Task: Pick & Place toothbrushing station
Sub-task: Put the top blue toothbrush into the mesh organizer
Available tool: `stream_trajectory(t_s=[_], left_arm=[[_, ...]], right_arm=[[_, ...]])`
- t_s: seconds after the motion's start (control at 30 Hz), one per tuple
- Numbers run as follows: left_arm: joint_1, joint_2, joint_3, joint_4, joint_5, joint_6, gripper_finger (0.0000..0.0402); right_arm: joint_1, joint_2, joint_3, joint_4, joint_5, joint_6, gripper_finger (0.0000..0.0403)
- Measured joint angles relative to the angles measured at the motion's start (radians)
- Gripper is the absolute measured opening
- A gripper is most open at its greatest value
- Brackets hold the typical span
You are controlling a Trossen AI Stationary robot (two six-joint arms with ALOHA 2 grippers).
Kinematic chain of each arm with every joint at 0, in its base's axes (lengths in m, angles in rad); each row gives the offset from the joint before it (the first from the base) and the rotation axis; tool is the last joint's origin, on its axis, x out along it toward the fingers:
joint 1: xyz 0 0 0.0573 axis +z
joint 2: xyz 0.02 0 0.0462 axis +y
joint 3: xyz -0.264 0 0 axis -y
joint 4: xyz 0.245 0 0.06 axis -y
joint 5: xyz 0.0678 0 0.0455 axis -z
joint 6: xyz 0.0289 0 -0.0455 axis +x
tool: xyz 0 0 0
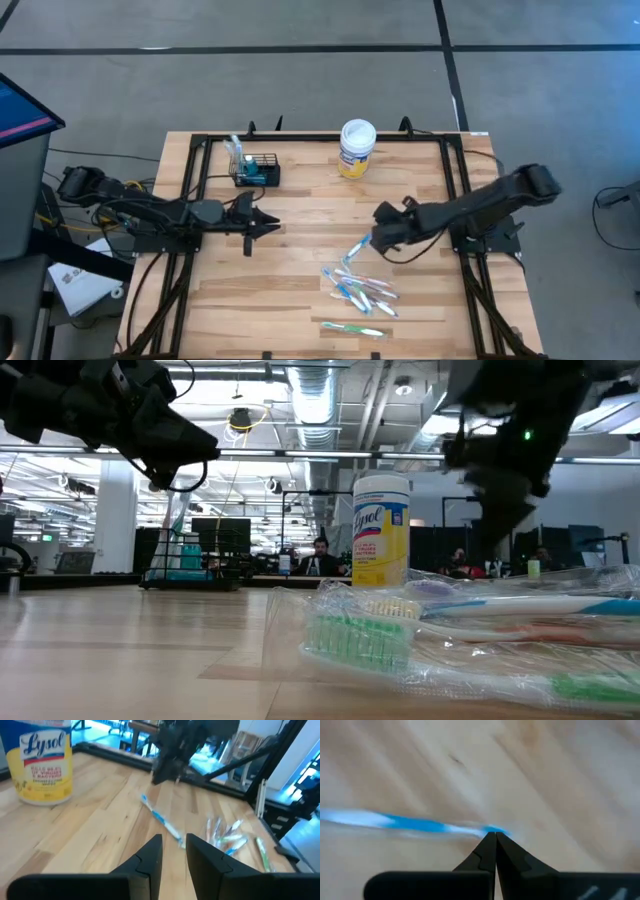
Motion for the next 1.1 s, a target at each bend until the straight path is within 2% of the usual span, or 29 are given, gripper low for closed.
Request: stream_trajectory(t_s=[0.1, 0.33, 0.6, 0.93, 1.1], left_arm=[[0.0, 0.003, -0.001, -0.001, 0.0, 0.0, 0.0081], [0.0, 0.004, -0.001, 0.024, 0.0, 0.0, 0.0081], [0.0, 0.004, -0.001, 0.025, 0.0, 0.0, 0.0081], [0.0, 0.004, -0.001, 0.026, 0.0, -0.001, 0.0081], [0.0, 0.004, -0.001, 0.025, 0.0, -0.001, 0.0081]], right_arm=[[0.003, -0.129, -0.077, 0.138, -0.089, 0.004, 0.0], [0.003, -0.272, -0.234, 0.167, -0.172, 0.196, 0.0], [-0.05, -0.285, -0.287, 0.188, -0.141, 0.16, 0.0024], [-0.196, -0.275, -0.3, 0.21, -0.165, 0.045, 0.0121], [-0.232, -0.223, -0.3, 0.206, -0.18, 0.008, 0.0152]])
